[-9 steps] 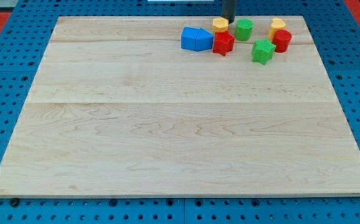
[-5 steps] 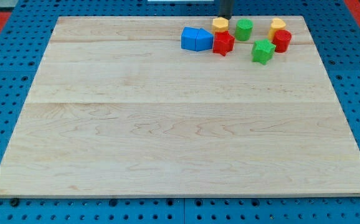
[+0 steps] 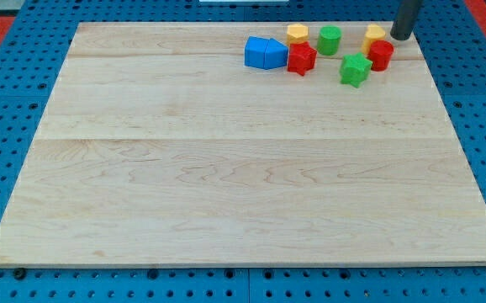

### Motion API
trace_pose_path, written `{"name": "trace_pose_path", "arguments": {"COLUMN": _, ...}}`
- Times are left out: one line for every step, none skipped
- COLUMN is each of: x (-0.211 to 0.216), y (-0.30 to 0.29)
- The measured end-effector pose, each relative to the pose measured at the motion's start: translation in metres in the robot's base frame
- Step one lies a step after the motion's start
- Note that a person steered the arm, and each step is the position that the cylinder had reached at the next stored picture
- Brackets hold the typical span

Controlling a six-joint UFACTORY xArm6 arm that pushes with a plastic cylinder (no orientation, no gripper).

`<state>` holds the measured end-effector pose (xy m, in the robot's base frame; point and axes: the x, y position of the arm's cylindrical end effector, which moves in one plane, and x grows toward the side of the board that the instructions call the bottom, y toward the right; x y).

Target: Move the yellow heart a bit left

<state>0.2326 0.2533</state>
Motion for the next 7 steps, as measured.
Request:
{"name": "trace_pose_path", "arguments": {"x": 0.000, "y": -0.009}}
{"name": "trace_pose_path", "arguments": {"x": 0.000, "y": -0.009}}
{"name": "trace_pose_path", "arguments": {"x": 0.000, "y": -0.014}}
{"name": "trace_pose_path", "arguments": {"x": 0.001, "y": -0.033}}
{"name": "trace_pose_path", "arguments": {"x": 0.003, "y": -0.042}}
{"name": "trace_pose_path", "arguments": {"x": 0.000, "y": -0.033}}
{"name": "trace_pose_path", "arguments": {"x": -0.032, "y": -0.013}}
